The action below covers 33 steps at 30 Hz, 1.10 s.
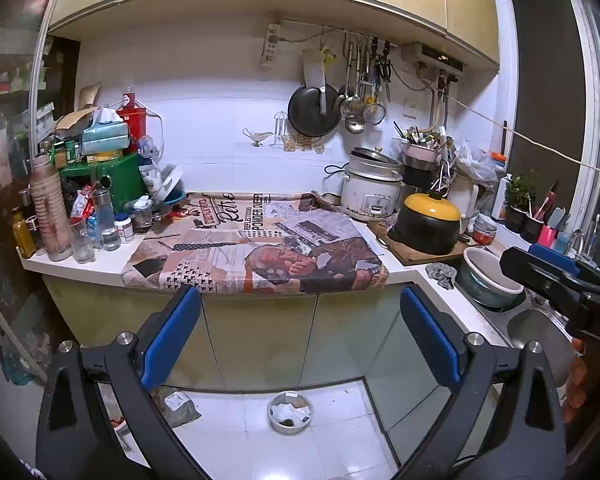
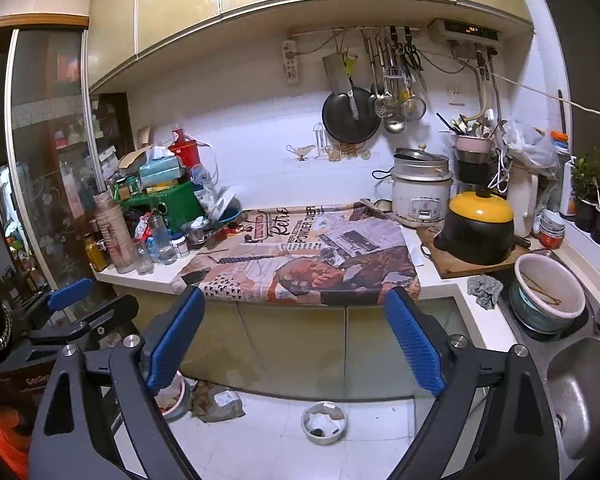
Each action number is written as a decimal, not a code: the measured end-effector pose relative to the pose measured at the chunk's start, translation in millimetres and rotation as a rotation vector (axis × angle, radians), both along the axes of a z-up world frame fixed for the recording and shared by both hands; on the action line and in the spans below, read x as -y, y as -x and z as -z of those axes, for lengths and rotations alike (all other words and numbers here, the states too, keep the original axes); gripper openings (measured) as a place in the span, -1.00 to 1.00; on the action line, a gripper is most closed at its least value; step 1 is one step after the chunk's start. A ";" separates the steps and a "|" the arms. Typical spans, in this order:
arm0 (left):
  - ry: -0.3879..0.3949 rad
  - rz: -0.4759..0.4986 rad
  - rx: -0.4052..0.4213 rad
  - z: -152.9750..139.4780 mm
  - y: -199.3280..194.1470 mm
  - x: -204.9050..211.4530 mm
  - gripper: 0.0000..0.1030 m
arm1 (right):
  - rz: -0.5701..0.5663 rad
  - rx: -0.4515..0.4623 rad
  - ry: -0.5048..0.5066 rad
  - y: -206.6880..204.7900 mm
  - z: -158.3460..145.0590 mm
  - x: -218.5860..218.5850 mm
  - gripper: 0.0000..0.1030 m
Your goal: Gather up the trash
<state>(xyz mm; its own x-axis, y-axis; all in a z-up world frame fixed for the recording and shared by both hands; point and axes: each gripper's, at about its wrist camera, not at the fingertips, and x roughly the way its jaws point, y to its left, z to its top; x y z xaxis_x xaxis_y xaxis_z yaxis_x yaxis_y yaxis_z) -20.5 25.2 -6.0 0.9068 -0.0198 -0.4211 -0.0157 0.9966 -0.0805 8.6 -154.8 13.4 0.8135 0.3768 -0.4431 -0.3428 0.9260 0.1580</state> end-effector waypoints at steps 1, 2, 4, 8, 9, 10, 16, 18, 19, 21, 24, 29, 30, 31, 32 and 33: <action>0.002 0.001 0.002 -0.4 1.8 -0.9 0.95 | -0.001 -0.001 0.000 1.3 -0.2 0.0 0.75; 0.003 0.001 0.004 -0.6 3.2 -1.7 0.95 | -0.002 0.000 0.002 4.2 -0.7 -1.0 0.75; 0.002 -0.003 0.008 -1.2 6.4 -2.3 0.95 | -0.002 0.004 0.006 5.1 -1.8 -1.7 0.75; 0.008 -0.005 0.013 -1.9 7.4 -3.3 0.95 | -0.010 0.004 0.010 9.1 -1.3 -4.2 0.75; 0.008 -0.005 0.014 -1.8 7.6 -3.4 0.95 | -0.012 0.002 0.010 8.6 -1.1 -4.5 0.75; 0.007 -0.004 0.013 -1.6 7.7 -3.7 0.95 | -0.012 0.001 0.011 10.5 -0.3 -6.7 0.75; -0.002 0.002 0.013 -1.8 6.7 -2.3 0.95 | -0.017 -0.012 0.011 8.5 1.5 -7.5 0.75; -0.003 0.005 0.014 -2.1 5.8 -2.3 0.95 | -0.017 -0.014 0.011 8.0 1.2 -7.9 0.75; -0.003 0.006 0.014 -2.2 5.3 -2.4 0.95 | -0.017 -0.014 0.011 8.1 1.3 -8.1 0.75; 0.001 0.010 0.015 -2.8 3.8 -2.6 0.95 | -0.020 -0.015 0.010 7.8 0.9 -8.1 0.75; 0.007 0.013 0.017 -3.1 2.3 -3.6 0.95 | -0.020 -0.016 0.014 6.4 1.2 -9.7 0.75; 0.003 0.022 0.014 -2.7 -1.0 -2.2 0.95 | -0.021 -0.032 0.008 3.0 3.4 -9.7 0.75; 0.005 0.025 0.014 -2.6 -1.6 -2.4 0.95 | -0.021 -0.034 0.009 2.6 3.9 -9.9 0.75; 0.007 0.027 0.014 -2.0 -1.3 -3.1 0.95 | -0.020 -0.037 0.011 1.6 4.9 -10.0 0.75; 0.008 0.030 0.013 -1.8 -1.8 -3.2 0.95 | -0.020 -0.038 0.011 1.4 5.1 -9.9 0.75; 0.008 0.032 0.012 -1.7 -2.3 -3.6 0.95 | -0.020 -0.041 0.011 1.1 5.3 -9.6 0.75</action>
<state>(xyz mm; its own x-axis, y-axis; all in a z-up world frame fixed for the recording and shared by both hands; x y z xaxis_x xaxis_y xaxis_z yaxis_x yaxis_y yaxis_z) -18.1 28.8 -4.3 0.9108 -0.0519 -0.4096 0.0171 0.9960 -0.0880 7.5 -145.2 8.1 0.7870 0.3882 -0.4796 -0.3552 0.9206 0.1623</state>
